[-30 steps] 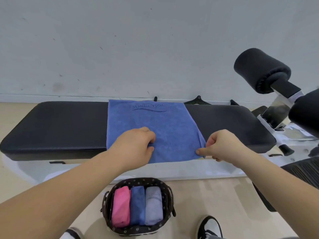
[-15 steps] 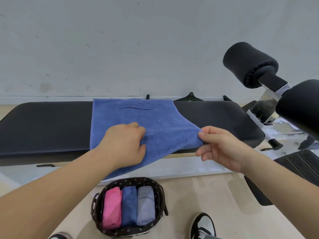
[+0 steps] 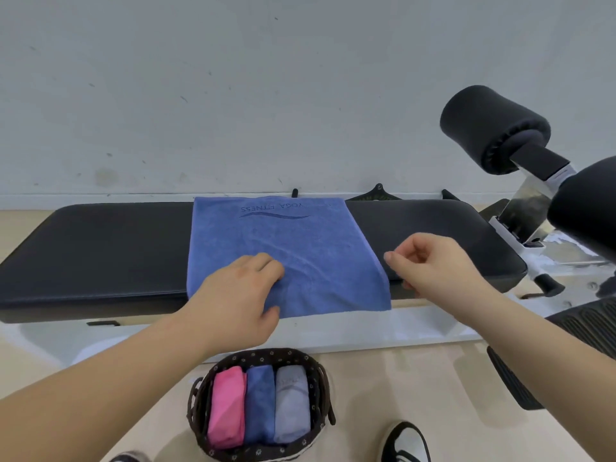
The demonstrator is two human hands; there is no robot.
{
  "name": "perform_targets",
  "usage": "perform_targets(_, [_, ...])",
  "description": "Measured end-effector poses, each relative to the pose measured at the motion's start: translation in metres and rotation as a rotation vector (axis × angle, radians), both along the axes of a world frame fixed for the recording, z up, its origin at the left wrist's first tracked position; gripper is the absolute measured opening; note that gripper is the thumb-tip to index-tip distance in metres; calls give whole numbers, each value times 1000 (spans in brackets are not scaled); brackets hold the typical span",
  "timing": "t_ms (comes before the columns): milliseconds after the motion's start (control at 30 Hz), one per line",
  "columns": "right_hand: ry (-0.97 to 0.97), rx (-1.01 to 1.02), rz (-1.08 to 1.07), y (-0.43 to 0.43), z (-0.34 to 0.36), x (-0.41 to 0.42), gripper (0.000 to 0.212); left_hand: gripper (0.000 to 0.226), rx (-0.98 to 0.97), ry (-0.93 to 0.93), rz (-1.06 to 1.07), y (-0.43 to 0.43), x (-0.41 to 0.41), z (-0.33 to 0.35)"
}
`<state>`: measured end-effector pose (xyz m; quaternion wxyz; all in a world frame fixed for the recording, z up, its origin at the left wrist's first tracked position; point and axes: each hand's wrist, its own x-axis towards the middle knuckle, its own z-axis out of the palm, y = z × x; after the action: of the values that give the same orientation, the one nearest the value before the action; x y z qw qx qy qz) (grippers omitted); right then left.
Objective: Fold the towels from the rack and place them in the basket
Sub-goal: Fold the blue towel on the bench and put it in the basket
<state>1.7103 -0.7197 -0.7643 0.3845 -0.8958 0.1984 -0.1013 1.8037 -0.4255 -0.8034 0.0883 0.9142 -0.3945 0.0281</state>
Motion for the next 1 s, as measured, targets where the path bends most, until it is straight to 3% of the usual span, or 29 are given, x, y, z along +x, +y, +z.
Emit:
perform_targets(67, [-55,-130,172,20,-4,7,9,38,-22,61,-21,6,1,1])
perform_targets(167, [-20,-313,453,50,-10,16,44,33,-90,101,7,22,6,9])
perform_targets(300, [123,-492,620,88,-14,29,76,21,-143,-11,159,54,17,12])
perform_targets(400, [231,-694,592,110,-23,42,93,29,-125,-96,128,71,15,2])
perform_targets(567, [389,-892,515,130,-38,51,115,88,54,-218,-30,62,0,-28])
perform_targets(700, [376,-953,472,134,-45,51,116,109,165,-321,-19,44,-1,-53])
perform_targets(867, [363,-1029,436,136,-53,51,116,103,216,-372,-7,35,6,-58])
perform_targets(1000, [302,-1046,392,129,-69,55,124,73,142,-341,-22,31,1,-48])
